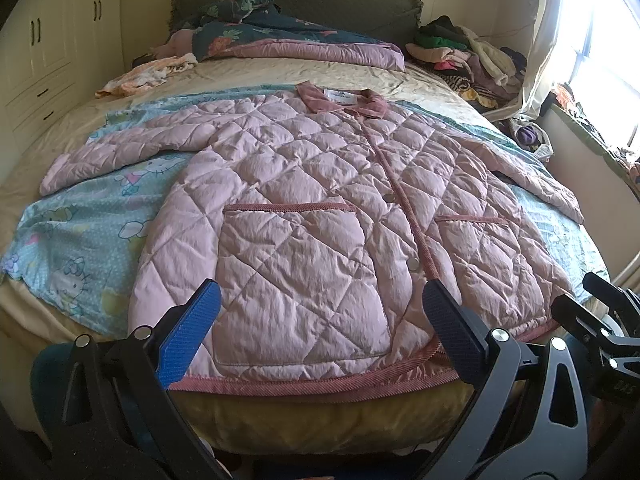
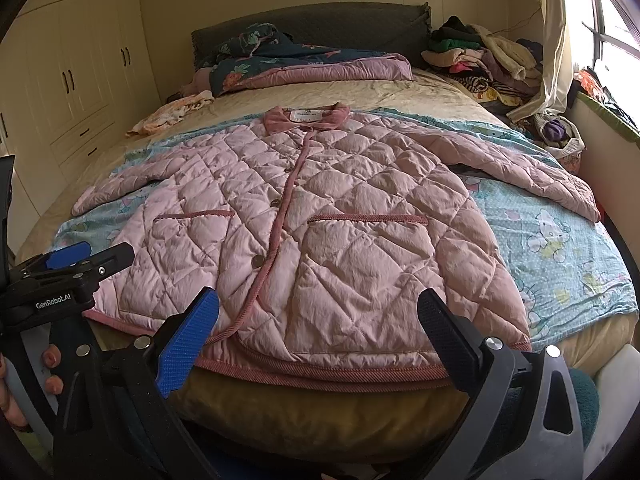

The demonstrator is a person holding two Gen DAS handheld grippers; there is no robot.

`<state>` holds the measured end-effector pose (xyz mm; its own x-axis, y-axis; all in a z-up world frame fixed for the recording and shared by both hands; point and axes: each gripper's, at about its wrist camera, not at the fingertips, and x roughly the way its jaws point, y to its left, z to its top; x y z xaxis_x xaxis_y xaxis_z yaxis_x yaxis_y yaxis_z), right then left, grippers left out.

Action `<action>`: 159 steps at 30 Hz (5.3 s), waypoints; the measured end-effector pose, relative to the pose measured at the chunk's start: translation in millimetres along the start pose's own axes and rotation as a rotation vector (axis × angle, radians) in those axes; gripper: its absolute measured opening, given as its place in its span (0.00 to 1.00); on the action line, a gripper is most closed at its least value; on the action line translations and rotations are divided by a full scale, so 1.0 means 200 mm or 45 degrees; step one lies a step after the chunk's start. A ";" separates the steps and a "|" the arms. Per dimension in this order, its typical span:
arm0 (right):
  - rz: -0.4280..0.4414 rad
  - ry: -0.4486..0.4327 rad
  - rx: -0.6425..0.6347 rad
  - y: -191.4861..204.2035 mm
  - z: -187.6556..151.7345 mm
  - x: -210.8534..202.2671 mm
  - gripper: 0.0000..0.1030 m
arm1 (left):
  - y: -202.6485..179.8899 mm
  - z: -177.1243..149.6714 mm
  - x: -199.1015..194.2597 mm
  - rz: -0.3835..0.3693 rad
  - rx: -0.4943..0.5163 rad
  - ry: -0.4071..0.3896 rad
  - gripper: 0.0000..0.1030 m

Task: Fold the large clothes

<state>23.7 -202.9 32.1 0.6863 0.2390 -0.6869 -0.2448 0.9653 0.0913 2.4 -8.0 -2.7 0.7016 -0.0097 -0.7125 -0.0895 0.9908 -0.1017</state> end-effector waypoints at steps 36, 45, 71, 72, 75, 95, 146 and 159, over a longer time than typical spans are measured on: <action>0.041 0.046 -0.004 -0.07 0.43 0.17 0.96 | -0.01 0.37 0.20 -0.049 -0.052 0.022 0.92; 0.020 0.023 -0.024 -0.09 0.57 0.19 0.96 | -0.05 0.56 0.27 -0.083 -0.053 0.001 0.92; -0.105 -0.142 0.204 -0.52 1.12 0.31 0.96 | -0.26 1.03 0.53 -0.133 -0.015 0.012 0.92; -0.121 -0.151 0.209 -0.54 1.14 0.31 0.96 | -0.28 1.06 0.54 -0.141 -0.010 0.010 0.92; -0.146 -0.169 0.238 -0.61 1.17 0.33 0.96 | -0.33 1.11 0.57 -0.145 -0.002 0.005 0.92; -0.358 -0.163 0.580 -1.28 1.17 0.58 0.96 | -0.61 1.22 0.95 -0.119 0.062 0.115 0.92; -0.530 -0.231 1.240 -2.47 0.50 0.98 0.21 | -0.75 1.17 1.30 -0.019 0.155 0.138 0.92; -0.438 -0.468 0.665 -1.89 0.99 0.67 0.16 | -0.60 1.27 1.14 0.001 0.162 0.068 0.92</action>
<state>344.1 -514.9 47.2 0.8740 -0.1560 -0.4603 0.3225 0.8947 0.3091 352.1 -94.4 23.8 0.6624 -0.0131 -0.7490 0.0027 0.9999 -0.0151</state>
